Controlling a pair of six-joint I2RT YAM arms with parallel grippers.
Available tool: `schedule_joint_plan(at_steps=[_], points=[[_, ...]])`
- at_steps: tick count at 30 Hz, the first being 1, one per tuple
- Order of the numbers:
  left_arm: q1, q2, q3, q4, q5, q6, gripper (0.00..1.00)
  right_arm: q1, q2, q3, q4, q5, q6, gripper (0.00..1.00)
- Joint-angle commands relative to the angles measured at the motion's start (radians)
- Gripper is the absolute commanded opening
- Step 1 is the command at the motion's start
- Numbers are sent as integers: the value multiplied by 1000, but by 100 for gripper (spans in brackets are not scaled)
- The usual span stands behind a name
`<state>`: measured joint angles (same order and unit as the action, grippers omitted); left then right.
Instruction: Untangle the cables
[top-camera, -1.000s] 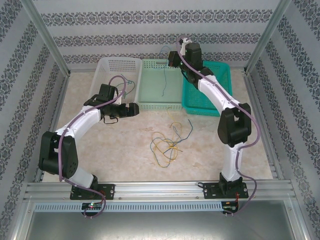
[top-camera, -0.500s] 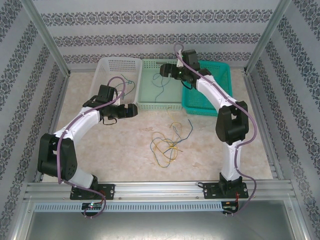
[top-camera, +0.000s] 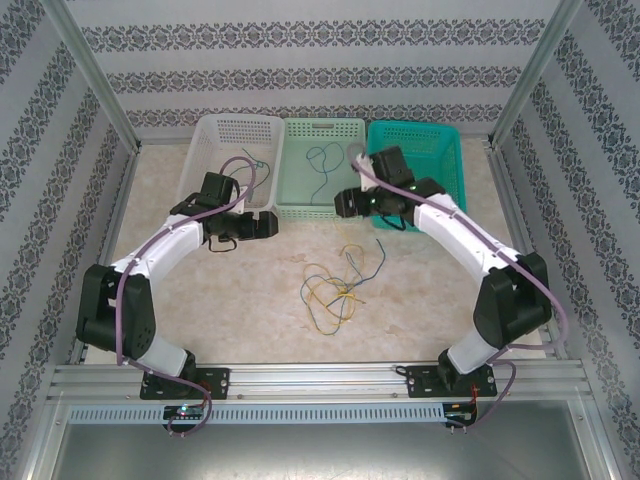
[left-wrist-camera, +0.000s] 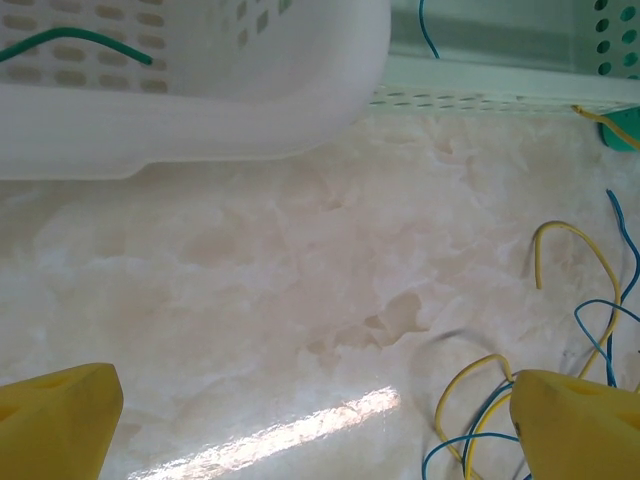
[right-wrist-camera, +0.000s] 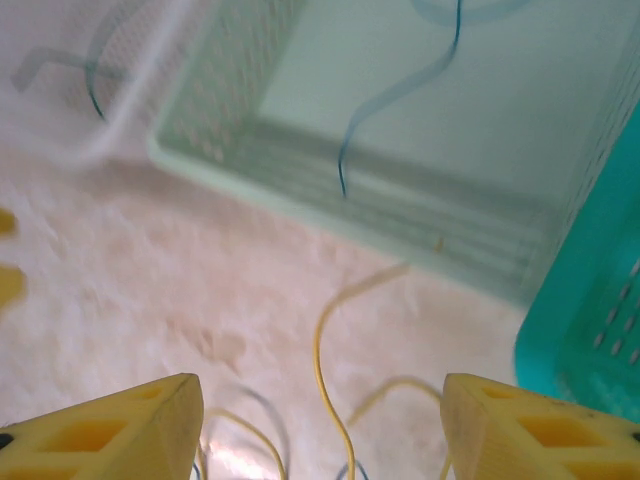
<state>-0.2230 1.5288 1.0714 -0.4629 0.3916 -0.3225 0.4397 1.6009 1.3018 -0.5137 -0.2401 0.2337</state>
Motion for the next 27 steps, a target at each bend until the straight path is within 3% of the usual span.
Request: schedule_joint_plan(at_steps=[1, 12, 14, 16, 20, 27], points=[[-21, 21, 36, -3, 7, -1, 100, 28, 28, -76, -32, 35, -11, 63], [-32, 13, 33, -15, 1, -3, 100, 45, 166, -77, 26, 16, 40, 54], [-33, 12, 34, -18, 0, -3, 100, 44, 194, -62, 21, 13, 32, 46], [-33, 6, 39, -27, -4, 0, 100, 44, 195, -57, 18, 10, 32, 30], [-33, -11, 41, -45, -25, 13, 100, 43, 100, -91, 55, 18, 40, 6], [-98, 25, 72, -51, -30, 41, 100, 80, -108, -13, 16, 31, -20, 0]])
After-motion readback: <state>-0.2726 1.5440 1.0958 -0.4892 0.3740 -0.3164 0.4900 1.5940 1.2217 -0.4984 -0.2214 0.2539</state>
